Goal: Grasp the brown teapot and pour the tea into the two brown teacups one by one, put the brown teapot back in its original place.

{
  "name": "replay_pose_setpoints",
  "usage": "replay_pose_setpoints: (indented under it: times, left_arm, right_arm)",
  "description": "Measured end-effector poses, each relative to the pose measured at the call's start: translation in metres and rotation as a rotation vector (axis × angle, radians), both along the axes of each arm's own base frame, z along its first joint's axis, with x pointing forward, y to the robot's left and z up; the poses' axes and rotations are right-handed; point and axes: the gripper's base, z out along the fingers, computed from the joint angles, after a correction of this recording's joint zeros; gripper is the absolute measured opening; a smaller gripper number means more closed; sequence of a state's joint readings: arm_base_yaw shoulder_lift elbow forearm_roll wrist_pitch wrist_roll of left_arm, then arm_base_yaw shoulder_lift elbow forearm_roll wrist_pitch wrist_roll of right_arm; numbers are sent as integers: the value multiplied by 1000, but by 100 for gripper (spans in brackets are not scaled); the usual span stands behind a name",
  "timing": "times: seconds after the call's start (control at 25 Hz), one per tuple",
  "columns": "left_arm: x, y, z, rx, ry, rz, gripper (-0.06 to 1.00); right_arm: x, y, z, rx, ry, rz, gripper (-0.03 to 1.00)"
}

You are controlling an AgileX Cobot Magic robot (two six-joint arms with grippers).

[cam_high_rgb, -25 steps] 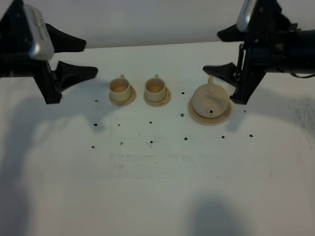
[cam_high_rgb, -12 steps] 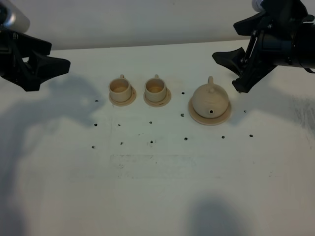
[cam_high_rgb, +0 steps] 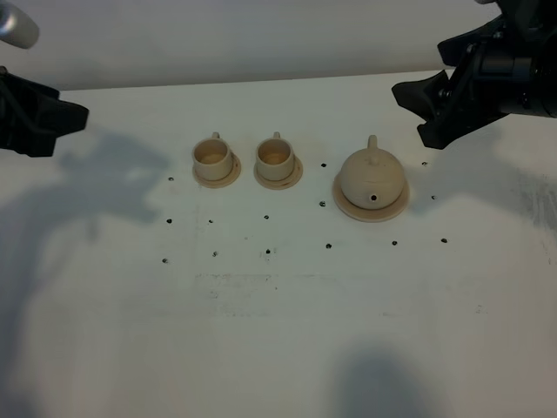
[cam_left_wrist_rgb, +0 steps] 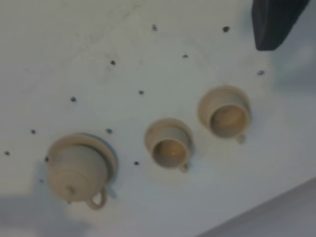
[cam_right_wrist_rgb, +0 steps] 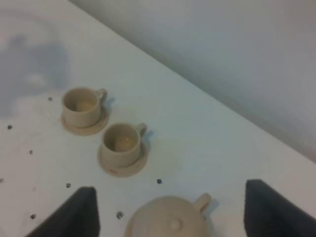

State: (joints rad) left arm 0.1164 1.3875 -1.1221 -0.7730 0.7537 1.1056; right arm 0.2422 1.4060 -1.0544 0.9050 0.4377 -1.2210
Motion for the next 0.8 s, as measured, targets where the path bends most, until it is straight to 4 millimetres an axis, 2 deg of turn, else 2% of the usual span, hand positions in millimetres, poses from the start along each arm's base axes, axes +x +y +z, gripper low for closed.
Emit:
replay_pose_setpoints:
  times: [0.16,0.28,0.6,0.8]
  left_arm:
    - [-14,1,13,1,-13,56,41]
    - [-27,4,15,12,-40,118,40]
    - [-74,7,-2,-36,-84,307,40]
    - [-115,5,23,-64,-217,364,37]
  right_arm:
    - [1,-1,6,18,29,-33,59]
    - [1,-2,10,12,46,-50,59]
    - [1,-4,11,16,90,-73,59]
    - [-1,-3,10,26,118,-65,59]
